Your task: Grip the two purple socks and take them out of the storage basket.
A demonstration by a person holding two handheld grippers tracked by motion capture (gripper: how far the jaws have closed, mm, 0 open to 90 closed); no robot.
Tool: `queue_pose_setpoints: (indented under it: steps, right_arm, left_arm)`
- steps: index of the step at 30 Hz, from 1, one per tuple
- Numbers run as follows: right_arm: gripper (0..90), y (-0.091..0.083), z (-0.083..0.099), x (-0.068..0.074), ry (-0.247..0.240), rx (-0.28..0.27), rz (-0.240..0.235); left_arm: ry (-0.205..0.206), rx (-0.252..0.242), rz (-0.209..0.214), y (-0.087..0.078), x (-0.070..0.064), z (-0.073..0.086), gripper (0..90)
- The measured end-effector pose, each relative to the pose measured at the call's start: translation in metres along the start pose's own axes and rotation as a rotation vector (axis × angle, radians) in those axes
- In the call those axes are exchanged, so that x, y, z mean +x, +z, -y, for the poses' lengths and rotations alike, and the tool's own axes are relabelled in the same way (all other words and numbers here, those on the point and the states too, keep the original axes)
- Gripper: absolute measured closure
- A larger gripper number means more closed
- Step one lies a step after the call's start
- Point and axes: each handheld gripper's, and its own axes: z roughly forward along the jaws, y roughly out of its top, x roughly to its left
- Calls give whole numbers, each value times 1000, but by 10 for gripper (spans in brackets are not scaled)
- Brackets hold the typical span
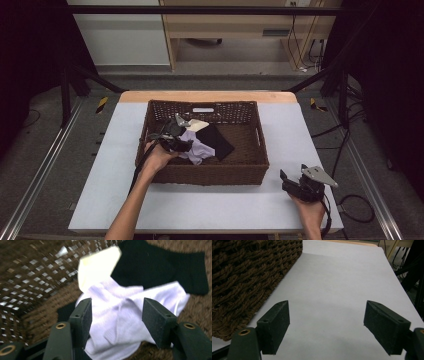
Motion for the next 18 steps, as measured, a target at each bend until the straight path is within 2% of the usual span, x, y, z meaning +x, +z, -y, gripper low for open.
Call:
queue_pose_setpoints:
  steps: [5, 9, 12, 13, 14, 15, 16, 18]
  right_arm:
    - [207, 0, 0, 0, -2, 4, 0]
    - [206, 0, 0, 1, -4, 7, -1]
    - [206, 1, 0, 1, -8, 10, -3]
    - [206, 1, 0, 1, -12, 10, -2]
    - [206, 1, 0, 1, -12, 10, -2]
    - [205, 0, 0, 2, -13, 12, -3]
    - [205, 0, 0, 2, -13, 12, -3]
    - [206, 0, 0, 1, -18, 7, -4]
  left_arm:
    - [-11, 37, 22, 4, 1, 1, 433]
    - [0, 69, 46, 7, 0, 1, 510]
    - [3, 81, 62, 7, 0, 1, 610]
    - [6, 87, 67, 7, -1, 1, 685]
    - [10, 89, 65, 7, -1, 1, 685]
    - [11, 88, 59, 7, -1, 1, 764]
    - [9, 86, 61, 6, -1, 1, 764]
    - [12, 79, 61, 5, 0, 1, 833]
